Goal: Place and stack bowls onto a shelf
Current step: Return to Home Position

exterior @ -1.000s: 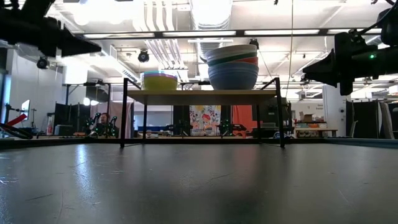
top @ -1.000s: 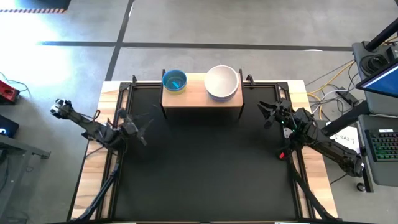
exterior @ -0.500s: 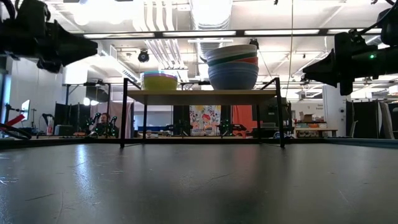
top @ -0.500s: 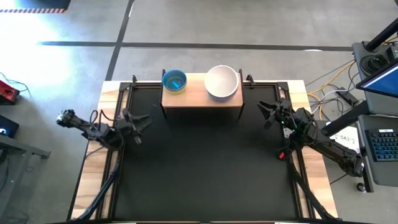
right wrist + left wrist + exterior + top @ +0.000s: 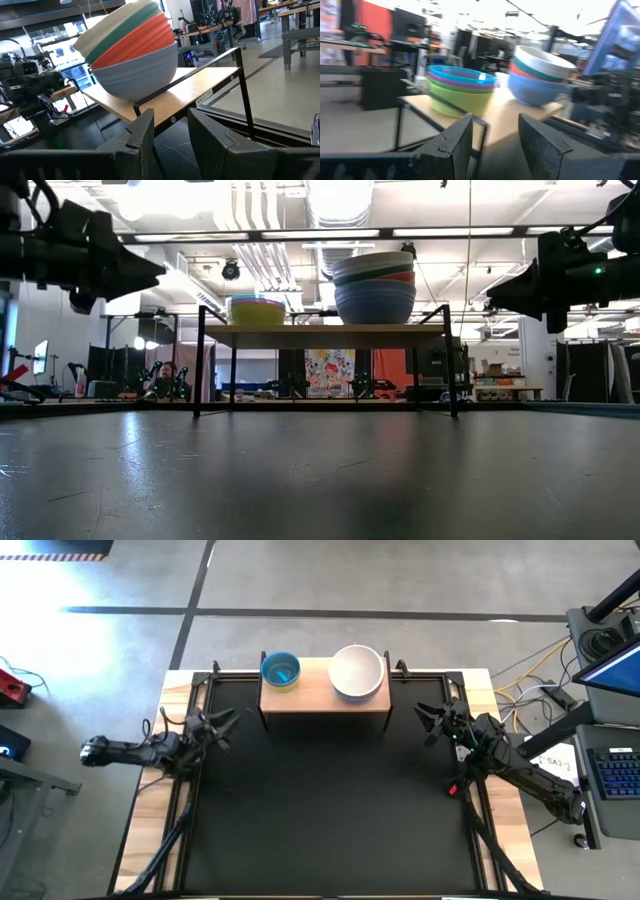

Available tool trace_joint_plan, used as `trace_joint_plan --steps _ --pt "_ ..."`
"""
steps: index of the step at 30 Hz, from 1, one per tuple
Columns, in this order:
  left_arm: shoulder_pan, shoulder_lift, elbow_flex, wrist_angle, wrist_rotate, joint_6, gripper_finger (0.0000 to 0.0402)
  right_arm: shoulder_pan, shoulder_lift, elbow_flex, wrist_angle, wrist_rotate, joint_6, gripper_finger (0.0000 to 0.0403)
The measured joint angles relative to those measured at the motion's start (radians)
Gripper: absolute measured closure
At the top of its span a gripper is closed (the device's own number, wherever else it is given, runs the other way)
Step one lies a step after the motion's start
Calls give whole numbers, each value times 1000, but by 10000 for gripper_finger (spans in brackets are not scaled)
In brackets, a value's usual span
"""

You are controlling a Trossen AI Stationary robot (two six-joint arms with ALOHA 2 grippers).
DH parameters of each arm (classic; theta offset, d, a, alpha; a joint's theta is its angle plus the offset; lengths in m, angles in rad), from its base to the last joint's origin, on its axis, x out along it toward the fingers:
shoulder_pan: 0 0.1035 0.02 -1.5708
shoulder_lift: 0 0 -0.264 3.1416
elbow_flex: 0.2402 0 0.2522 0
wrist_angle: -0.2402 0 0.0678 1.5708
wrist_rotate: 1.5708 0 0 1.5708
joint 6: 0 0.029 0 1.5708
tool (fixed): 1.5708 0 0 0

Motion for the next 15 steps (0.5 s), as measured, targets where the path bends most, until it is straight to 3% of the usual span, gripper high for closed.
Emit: trace_joint_plan --steps 7,15 --pt "136 0 0 -27 0 6 260 0 0 0 0 0 0 294" --pt "167 0 -1 -27 0 10 260 0 0 0 0 0 0 294"
